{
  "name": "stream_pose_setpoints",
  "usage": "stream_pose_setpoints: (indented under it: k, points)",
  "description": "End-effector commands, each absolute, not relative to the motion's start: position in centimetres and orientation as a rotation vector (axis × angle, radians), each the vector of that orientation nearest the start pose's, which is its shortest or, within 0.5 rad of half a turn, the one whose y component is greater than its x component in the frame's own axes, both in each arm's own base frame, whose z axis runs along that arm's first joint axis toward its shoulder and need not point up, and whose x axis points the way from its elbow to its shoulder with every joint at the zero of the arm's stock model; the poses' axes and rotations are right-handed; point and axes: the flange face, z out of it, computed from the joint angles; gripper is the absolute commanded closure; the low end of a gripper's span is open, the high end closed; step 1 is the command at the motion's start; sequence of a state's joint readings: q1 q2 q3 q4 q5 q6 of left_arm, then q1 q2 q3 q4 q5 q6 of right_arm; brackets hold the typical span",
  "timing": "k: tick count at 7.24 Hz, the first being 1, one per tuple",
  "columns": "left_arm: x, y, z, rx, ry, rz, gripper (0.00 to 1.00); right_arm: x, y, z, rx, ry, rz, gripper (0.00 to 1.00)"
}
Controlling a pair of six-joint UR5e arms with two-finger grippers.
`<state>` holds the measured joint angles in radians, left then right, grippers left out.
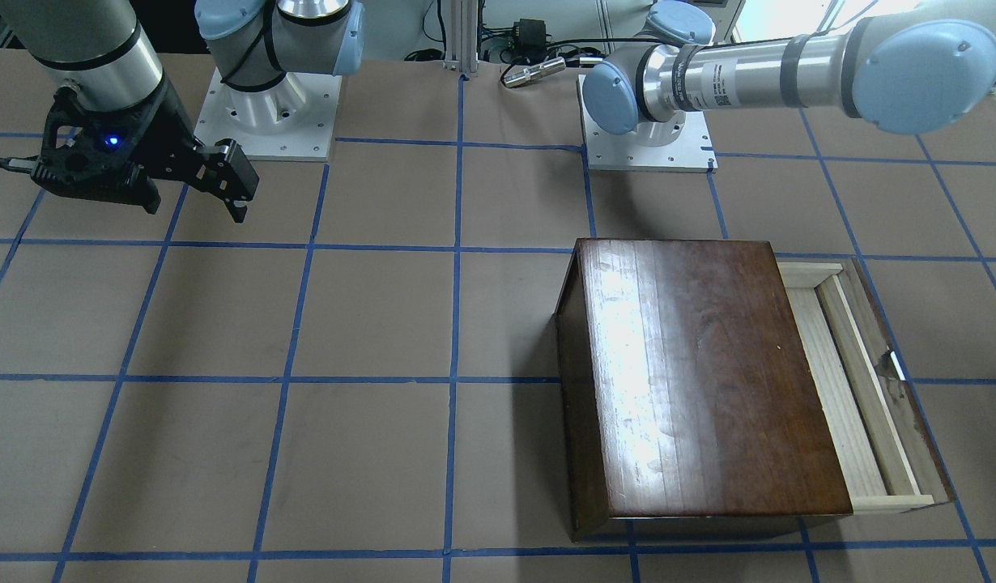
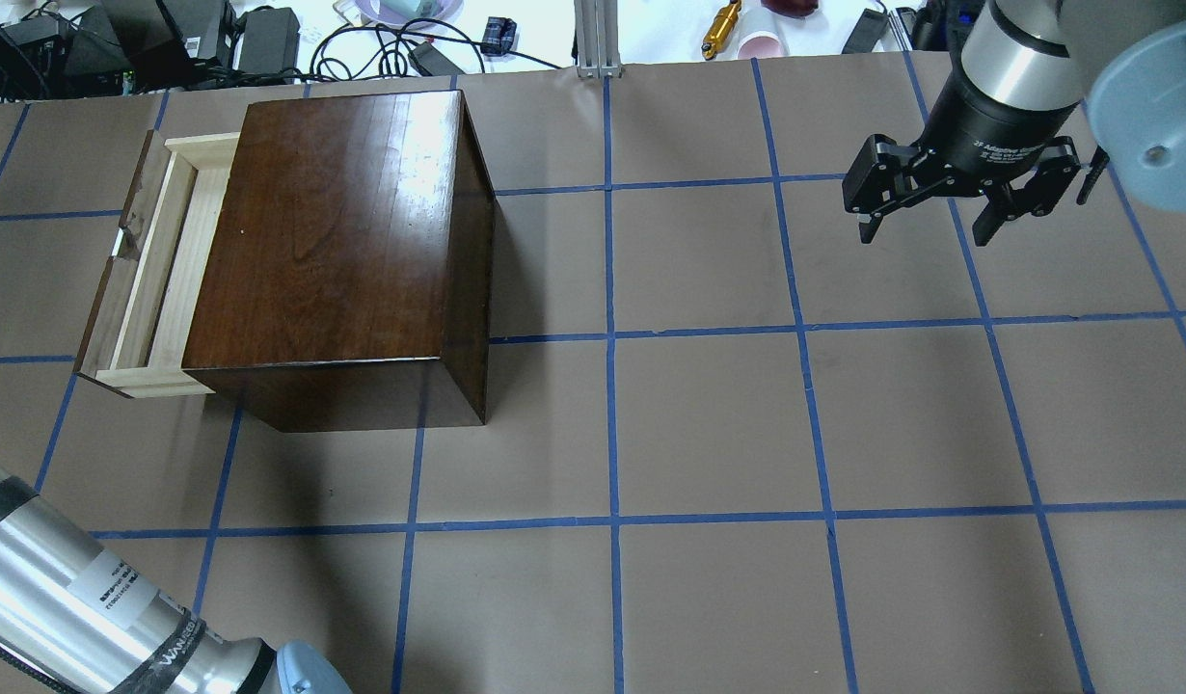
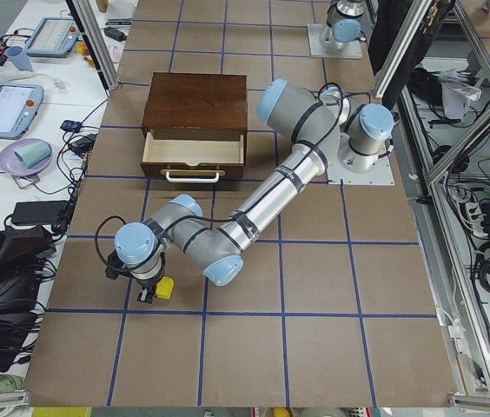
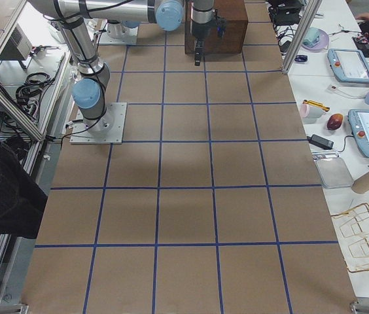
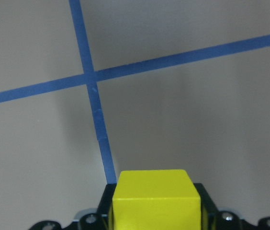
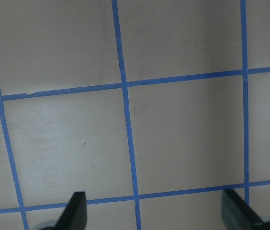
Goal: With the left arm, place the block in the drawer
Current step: 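Lower the left gripper and grasp the yellow cube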
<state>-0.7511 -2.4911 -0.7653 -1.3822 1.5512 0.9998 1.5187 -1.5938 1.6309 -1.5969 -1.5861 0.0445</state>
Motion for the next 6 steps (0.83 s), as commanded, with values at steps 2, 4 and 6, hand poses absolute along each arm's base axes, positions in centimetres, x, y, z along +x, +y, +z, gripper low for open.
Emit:
stream_pose_setpoints:
  k: [2,4,6]
  points:
    - [47.9,-63.4,35.0,0.283,3.090,-0.067,0.62,10.7,-48.7,47.2,0.152,3.153,0.017,0.00]
    - [44.8,-61.2,38.2,0.292,3.113,-0.037,0.62,10.7,-48.7,47.2,0.152,3.153,0.017,0.00]
    - [41.1,-59.7,39.9,0.307,3.119,-0.025,0.62,10.7,-48.7,47.2,0.152,3.153,0.017,0.00]
